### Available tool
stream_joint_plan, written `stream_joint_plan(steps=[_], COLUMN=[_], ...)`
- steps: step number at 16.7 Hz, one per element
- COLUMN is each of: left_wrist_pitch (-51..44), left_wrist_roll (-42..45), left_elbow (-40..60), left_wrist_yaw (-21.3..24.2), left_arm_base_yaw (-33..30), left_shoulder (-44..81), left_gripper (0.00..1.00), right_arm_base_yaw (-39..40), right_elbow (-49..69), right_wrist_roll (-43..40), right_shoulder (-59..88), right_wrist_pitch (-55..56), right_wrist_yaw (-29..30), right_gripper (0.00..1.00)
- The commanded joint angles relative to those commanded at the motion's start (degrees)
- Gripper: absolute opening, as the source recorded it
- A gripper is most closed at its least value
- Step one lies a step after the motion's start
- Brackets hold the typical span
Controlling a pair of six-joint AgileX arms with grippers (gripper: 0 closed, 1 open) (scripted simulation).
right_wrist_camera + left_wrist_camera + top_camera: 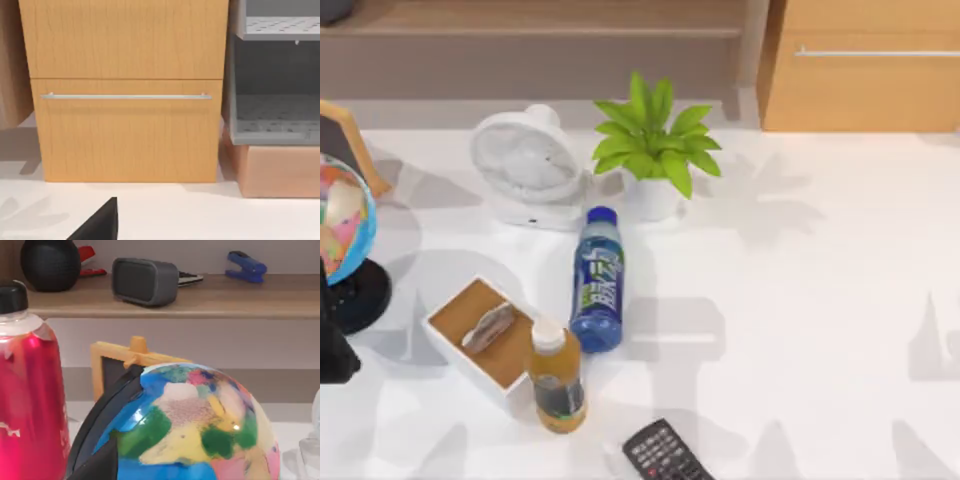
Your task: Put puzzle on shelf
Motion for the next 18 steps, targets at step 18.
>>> stream_joint_plan(steps=[18], left_wrist_pitch=[0.0], left_wrist_roll=[0.0], left_elbow=[0.0], left_wrist_yaw=[0.0], left_arm_base_yaw=[0.0], left_shoulder=[0.0], left_gripper=[1.00], right_arm_base_yaw=[4.3], right_elbow=[28.8], right_wrist_roll=[-47.3], right_shoulder=[60.8], right_wrist_pitch=[37.9], right_wrist_yaw=[4.1], right_gripper=[1.00])
